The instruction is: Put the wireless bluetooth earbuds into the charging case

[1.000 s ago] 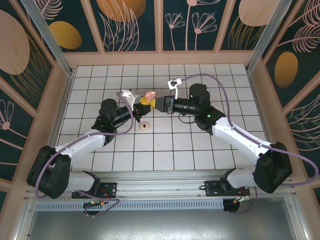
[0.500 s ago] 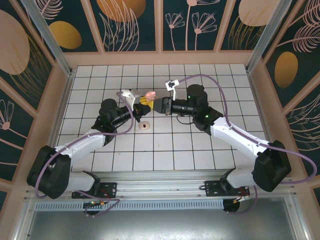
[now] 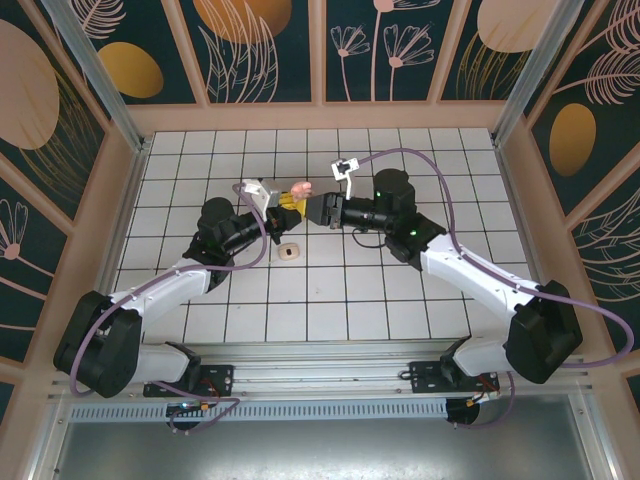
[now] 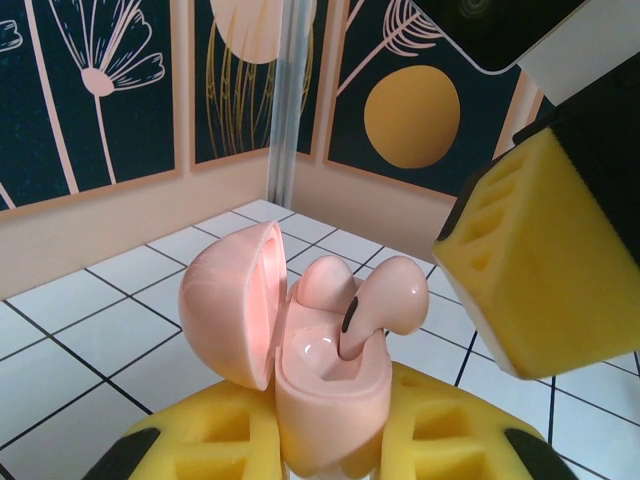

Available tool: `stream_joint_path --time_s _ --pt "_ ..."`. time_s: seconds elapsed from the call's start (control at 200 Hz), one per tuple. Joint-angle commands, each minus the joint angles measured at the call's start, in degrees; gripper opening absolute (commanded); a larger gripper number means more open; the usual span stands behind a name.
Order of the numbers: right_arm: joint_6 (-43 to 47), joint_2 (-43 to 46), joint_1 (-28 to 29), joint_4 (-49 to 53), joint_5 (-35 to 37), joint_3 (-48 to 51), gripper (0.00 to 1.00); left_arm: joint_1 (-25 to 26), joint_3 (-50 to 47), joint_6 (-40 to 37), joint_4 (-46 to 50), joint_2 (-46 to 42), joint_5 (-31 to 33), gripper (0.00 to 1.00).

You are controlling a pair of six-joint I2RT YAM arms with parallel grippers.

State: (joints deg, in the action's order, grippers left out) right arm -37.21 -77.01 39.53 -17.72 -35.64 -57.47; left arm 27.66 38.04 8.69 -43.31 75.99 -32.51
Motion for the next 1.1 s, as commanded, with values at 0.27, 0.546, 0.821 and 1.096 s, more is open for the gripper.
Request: stream_joint_path --time_s 0.27,0.546,0.821,1.096 --pt "-1.2 5.5 -3.5 -1.8 0.8 1.3 0.33 -0.3 0.3 0.8 -2.3 -1.4 -1.4 0.09" --pt "-1.8 1.9 -4.4 -0.6 -0.1 -1.0 0.32 -0.3 0.0 0.9 -2.5 -1.7 -1.4 0.09" --pt "-3.5 -0.6 -4.3 -3.6 -2.7 -1.6 0.29 -0.3 0.0 1.0 -2.4 -1.7 -1.5 0.09" --pt "-3.7 -1.0 -3.8 -4.6 -4.1 -1.5 0.27 -0.3 0.2 1.0 -2.5 -1.4 -1.5 0.09"
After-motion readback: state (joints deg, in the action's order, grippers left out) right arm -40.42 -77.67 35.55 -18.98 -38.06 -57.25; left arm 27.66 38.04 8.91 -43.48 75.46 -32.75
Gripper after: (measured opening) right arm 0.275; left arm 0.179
